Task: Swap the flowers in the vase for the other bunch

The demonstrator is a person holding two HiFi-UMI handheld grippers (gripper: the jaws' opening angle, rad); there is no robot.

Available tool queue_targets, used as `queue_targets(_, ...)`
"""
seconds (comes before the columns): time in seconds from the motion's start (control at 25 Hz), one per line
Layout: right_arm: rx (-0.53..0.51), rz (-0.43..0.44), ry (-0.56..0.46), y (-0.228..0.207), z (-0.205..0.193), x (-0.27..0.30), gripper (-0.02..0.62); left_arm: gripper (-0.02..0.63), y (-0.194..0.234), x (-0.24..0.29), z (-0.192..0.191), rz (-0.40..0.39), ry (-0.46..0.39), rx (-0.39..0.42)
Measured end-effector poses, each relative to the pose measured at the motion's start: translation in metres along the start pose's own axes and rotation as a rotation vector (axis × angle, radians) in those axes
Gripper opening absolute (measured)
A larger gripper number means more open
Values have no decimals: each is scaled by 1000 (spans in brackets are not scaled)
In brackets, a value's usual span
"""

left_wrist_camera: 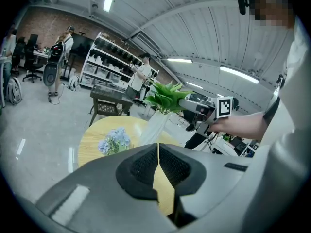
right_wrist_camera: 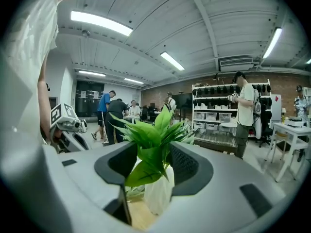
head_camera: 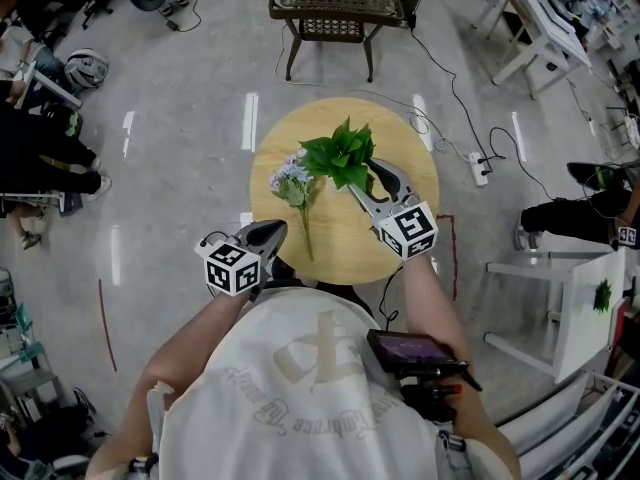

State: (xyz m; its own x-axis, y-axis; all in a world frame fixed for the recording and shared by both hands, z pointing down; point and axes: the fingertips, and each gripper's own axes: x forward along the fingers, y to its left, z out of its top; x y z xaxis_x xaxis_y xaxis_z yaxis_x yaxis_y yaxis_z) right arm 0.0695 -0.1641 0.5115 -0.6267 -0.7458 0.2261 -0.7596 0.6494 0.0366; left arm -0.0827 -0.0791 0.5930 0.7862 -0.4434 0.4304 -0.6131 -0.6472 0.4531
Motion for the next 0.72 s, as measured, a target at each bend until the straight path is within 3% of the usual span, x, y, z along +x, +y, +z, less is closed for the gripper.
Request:
queue_targets(0.28,25,-16,-2,-1,2,-8,195,12,-1,2,3,-26,8,7)
queue_targets(0.52,116,-24,-52,-9,5,-18,192,12,6,7,13,-36,-2,19)
queue_targets(0.72,167,-85,-77,-20,2,-43,111,12,1,18,15,-66,11,23)
